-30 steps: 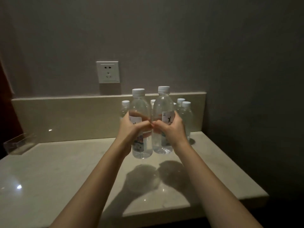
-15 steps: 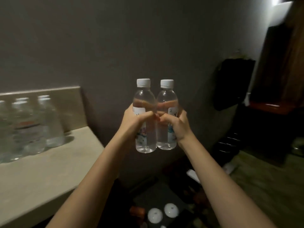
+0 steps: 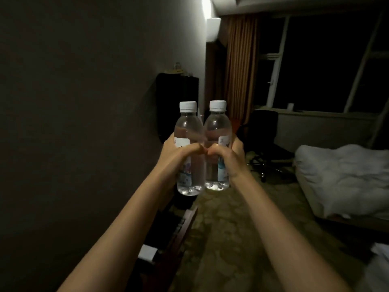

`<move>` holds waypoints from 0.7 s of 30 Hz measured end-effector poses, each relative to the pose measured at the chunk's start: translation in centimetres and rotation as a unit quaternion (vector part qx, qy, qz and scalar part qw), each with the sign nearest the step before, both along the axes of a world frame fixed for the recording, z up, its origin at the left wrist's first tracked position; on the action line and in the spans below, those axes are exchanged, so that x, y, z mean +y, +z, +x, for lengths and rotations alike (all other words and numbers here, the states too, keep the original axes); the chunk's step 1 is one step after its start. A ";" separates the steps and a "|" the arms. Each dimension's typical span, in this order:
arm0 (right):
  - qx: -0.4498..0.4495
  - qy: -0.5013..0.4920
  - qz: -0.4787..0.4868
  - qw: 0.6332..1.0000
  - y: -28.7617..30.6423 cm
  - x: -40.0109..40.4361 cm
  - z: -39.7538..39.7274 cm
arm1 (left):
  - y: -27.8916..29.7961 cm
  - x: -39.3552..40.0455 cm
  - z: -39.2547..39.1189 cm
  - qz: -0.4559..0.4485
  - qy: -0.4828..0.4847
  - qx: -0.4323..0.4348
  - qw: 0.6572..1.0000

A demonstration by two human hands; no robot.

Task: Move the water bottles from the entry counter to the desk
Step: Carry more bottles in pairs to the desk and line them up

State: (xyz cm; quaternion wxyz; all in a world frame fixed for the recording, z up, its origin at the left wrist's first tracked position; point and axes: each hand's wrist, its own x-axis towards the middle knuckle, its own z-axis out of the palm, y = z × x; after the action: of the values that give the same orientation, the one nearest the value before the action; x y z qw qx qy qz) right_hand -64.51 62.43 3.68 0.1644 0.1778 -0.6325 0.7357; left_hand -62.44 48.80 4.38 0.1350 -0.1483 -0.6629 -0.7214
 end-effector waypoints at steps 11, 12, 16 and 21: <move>0.007 -0.132 -0.009 0.991 2.7 17.4 -16.5 | 2.3 17.8 -21.1 -0.026 -0.111 0.047 0.992; 0.008 -0.140 -0.005 0.990 2.5 19.0 -18.0 | 2.1 19.3 -22.7 -0.029 -0.115 0.043 0.992; 0.016 -0.153 0.006 0.988 1.4 26.1 -24.4 | 1.1 26.3 -29.0 -0.022 -0.135 0.046 0.990; 0.001 -0.153 0.008 0.988 1.0 34.0 -32.4 | 0.6 34.1 -36.6 -0.009 -0.146 0.022 0.989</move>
State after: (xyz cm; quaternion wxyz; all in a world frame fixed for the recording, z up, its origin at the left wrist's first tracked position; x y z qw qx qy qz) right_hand -96.95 96.43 4.66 0.2742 0.0805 -0.6582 0.6965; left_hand -99.01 82.87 4.97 0.0412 -0.2606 -0.6373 -0.7240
